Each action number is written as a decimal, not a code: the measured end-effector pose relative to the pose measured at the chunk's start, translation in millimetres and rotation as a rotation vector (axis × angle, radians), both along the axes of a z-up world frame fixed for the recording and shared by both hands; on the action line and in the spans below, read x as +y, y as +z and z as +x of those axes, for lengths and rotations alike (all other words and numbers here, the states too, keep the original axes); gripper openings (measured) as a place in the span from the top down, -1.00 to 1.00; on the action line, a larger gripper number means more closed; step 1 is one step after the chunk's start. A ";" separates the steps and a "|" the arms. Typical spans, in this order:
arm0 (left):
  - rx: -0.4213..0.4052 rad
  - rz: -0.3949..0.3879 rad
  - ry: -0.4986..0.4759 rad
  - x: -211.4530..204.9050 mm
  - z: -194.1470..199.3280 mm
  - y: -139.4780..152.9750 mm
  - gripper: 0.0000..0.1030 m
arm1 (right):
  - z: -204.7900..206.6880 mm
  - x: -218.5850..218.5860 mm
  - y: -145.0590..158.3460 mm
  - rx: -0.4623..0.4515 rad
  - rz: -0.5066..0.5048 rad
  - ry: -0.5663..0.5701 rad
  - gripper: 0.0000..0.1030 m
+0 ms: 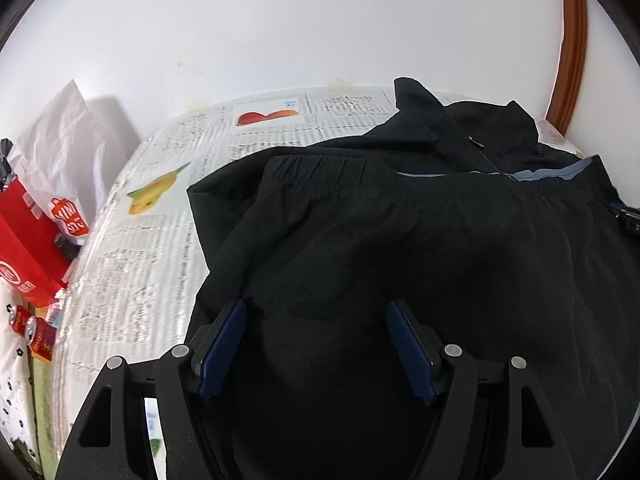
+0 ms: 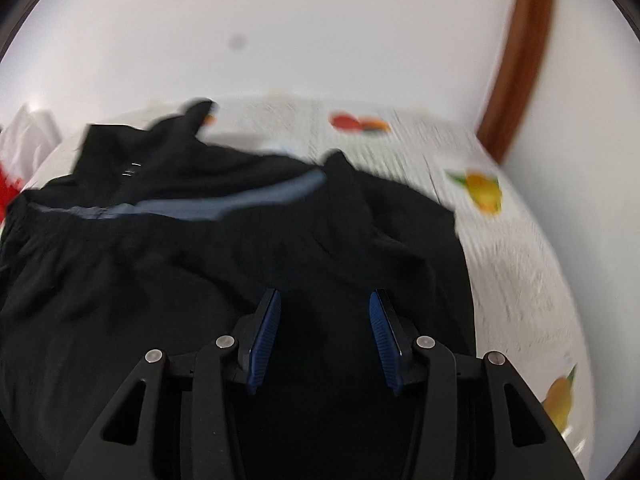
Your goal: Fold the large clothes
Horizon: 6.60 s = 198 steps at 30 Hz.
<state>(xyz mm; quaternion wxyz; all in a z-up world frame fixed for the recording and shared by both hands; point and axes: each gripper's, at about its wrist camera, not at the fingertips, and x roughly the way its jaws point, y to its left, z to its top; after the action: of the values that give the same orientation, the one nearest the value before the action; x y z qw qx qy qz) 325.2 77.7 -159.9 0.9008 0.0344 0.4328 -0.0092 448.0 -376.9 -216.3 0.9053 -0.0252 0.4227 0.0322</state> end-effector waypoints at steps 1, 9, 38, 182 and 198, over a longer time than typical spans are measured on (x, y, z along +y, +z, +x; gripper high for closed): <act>0.007 -0.016 -0.001 -2.1 4.0 -0.9 -0.37 | 3.8 -4.8 -2.9 0.002 -0.008 -0.005 0.13; 0.006 -0.012 0.006 -37.3 38.4 -4.7 -0.41 | 32.9 -27.6 -8.0 0.001 -0.094 -0.003 0.11; -0.008 0.003 -0.008 -80.5 79.1 -9.8 -0.42 | 67.3 -75.4 -7.2 -0.001 -0.045 -0.020 0.10; 0.019 -0.134 -0.244 -188.5 -130.1 -14.7 0.00 | -172.3 -78.9 -7.4 -0.066 0.016 -0.126 0.52; 0.014 -0.213 -0.238 -192.0 -137.8 -17.7 0.68 | -166.6 -65.3 -12.7 -0.037 -0.044 -0.129 0.51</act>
<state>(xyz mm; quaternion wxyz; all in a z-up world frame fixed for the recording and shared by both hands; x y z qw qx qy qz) 187.3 -114.3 -177.6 0.8888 -0.0102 0.4286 -0.1621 281.4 -442.3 -229.0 0.9124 -0.0184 0.4073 -0.0358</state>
